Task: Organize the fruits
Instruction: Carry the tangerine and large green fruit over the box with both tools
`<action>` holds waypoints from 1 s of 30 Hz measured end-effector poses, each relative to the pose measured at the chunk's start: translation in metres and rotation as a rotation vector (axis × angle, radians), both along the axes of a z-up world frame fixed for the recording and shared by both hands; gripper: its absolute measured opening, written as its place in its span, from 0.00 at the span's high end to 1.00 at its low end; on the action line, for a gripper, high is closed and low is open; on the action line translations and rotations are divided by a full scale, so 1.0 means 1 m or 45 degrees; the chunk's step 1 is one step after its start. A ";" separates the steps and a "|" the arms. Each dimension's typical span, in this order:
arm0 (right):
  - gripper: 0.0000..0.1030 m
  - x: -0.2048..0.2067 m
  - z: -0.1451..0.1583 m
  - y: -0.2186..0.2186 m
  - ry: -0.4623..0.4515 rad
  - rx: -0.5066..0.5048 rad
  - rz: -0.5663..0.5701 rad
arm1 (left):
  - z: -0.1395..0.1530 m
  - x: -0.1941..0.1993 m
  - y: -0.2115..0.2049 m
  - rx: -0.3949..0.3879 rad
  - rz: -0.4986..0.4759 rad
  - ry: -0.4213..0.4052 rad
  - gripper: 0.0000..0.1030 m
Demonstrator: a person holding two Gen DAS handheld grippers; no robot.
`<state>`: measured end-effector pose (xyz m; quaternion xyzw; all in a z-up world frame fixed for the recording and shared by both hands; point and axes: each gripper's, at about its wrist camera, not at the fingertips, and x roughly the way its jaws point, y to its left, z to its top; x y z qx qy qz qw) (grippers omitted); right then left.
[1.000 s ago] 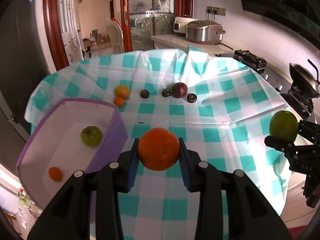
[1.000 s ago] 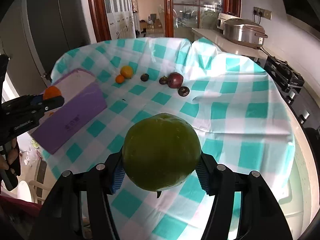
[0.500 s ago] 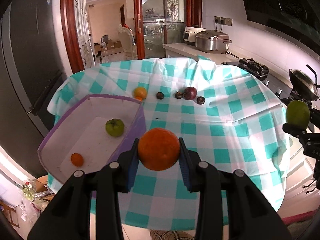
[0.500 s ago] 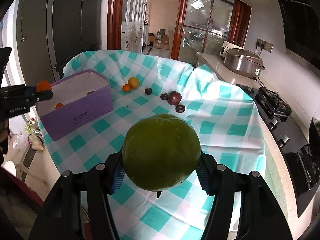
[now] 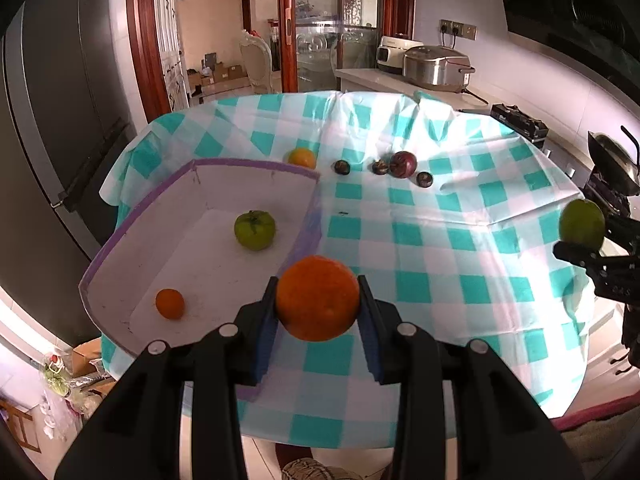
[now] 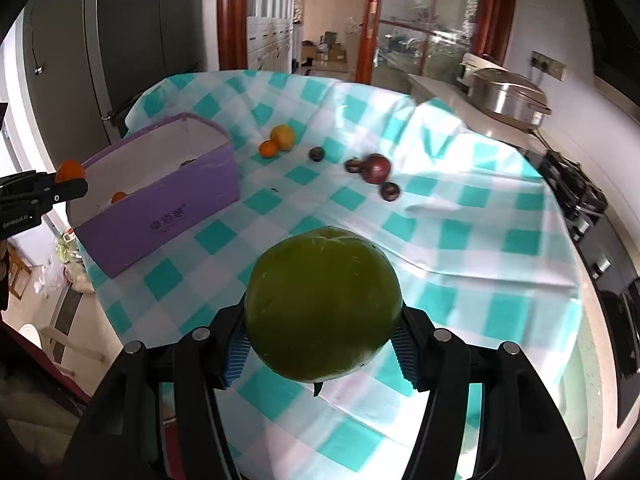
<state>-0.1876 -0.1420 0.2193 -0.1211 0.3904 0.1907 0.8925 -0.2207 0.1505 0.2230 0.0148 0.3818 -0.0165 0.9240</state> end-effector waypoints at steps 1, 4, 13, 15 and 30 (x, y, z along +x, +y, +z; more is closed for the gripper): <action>0.42 0.004 -0.001 0.013 0.003 -0.002 0.011 | -0.001 0.002 0.007 -0.004 0.005 0.000 0.64; 0.42 0.014 0.003 0.055 0.006 0.006 0.041 | -0.003 0.012 0.043 -0.035 0.035 0.007 0.64; 0.42 0.049 0.018 0.215 0.005 0.076 0.224 | -0.008 0.041 0.160 -0.085 0.097 0.003 0.64; 0.42 0.056 0.014 0.258 0.017 0.068 0.280 | -0.016 0.049 0.185 -0.110 0.120 0.021 0.64; 0.42 0.102 -0.045 0.402 0.140 -0.170 0.470 | -0.086 0.098 0.227 -0.091 0.098 0.308 0.64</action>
